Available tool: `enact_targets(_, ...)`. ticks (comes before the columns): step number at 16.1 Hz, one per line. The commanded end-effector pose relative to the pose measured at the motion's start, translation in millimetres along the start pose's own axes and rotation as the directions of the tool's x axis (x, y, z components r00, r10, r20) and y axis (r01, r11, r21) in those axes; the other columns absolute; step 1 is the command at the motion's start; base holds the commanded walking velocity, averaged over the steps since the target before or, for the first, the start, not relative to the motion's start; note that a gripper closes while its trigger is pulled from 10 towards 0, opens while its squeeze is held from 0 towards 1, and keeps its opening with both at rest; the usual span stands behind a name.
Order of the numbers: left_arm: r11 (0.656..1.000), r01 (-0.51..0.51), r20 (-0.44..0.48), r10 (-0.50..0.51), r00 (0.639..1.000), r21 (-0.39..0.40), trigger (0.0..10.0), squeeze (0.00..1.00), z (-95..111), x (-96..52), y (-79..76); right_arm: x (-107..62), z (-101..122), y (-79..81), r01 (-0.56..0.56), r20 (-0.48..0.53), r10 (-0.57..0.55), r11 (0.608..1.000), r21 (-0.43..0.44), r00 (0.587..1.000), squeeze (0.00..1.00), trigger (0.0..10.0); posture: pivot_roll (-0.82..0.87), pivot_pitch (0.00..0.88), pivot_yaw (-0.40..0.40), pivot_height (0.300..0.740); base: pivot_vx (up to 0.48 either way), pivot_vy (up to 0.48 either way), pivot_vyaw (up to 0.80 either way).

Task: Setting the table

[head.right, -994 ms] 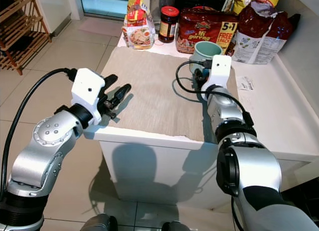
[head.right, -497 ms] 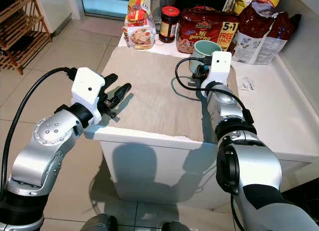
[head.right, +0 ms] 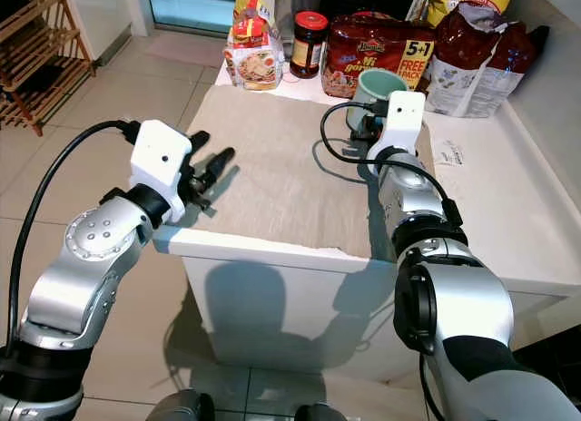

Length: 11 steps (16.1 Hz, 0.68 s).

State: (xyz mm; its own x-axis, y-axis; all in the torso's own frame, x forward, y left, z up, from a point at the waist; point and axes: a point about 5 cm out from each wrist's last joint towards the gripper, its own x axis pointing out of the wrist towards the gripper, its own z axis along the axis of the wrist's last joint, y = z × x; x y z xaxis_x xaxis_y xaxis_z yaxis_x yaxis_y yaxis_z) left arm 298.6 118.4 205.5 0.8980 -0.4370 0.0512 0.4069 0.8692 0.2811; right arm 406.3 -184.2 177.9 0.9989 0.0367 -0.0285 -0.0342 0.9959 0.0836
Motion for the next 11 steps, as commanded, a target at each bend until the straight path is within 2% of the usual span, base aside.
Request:
enact_targets(1,0.999,-0.044,0.014,0.044,0.999,-0.010,10.0,0.00,3,2.2,4.5,0.9,20,-3.1,0.002,0.119,0.001,1.000,-0.024,0.993,0.00,0.0,0.12,0.027,-0.082,0.740,0.000,0.000,0.00)
enact_targets(3,0.995,-0.086,0.004,0.086,0.996,-0.043,10.0,0.00,-1,-0.7,6.6,-4.5,41,3.0,-0.035,0.288,0.042,0.999,-0.029,0.957,0.00,0.0,0.11,0.019,-0.086,0.740,0.000,0.000,0.00)
enact_targets(4,0.995,-0.087,-0.001,0.087,0.996,-0.046,10.0,0.00,-2,-2.5,5.4,-9.5,45,5.4,-0.053,0.327,0.062,0.998,-0.035,0.943,0.00,0.0,0.11,0.019,-0.086,0.740,0.000,0.000,0.00)
enact_targets(5,0.995,-0.086,-0.007,0.086,0.996,-0.051,10.0,0.00,-6,-6.2,2.2,-26.7,49,12.0,-0.088,0.383,0.095,0.995,-0.037,0.919,0.00,0.0,0.10,0.016,-0.082,0.740,0.000,0.000,0.00)
enact_targets(6,0.995,-0.082,-0.013,0.081,0.997,-0.058,10.0,0.00,-8,-8.3,-0.8,-47.9,48,18.9,-0.127,0.404,0.127,0.992,-0.026,0.906,0.00,7.4,0.09,0.012,-0.080,0.740,0.000,0.000,0.00)
enact_targets(7,0.995,-0.076,-0.015,0.076,0.997,-0.064,10.0,0.00,-9,-8.7,-3.5,-71.9,46,25.2,-0.154,0.419,0.152,0.988,-0.029,0.895,0.00,10.0,0.09,0.012,-0.080,0.740,-0.349,0.000,0.00)
enact_targets(9,0.995,-0.069,-0.011,0.068,0.998,-0.073,10.0,0.00,-10,-6.0,-4.3,-92.7,36,31.0,-0.165,0.413,0.161,0.986,-0.026,0.896,0.00,10.0,0.06,0.000,-0.065,0.740,-0.366,0.000,0.00)
enact_targets(11,0.995,-0.065,-0.005,0.065,0.998,-0.072,10.0,0.00,-9,-3.3,-5.1,-106.5,31,28.4,-0.145,0.379,0.110,0.987,0.064,0.919,0.00,10.0,0.05,0.000,-0.064,0.740,-0.366,0.000,0.00)
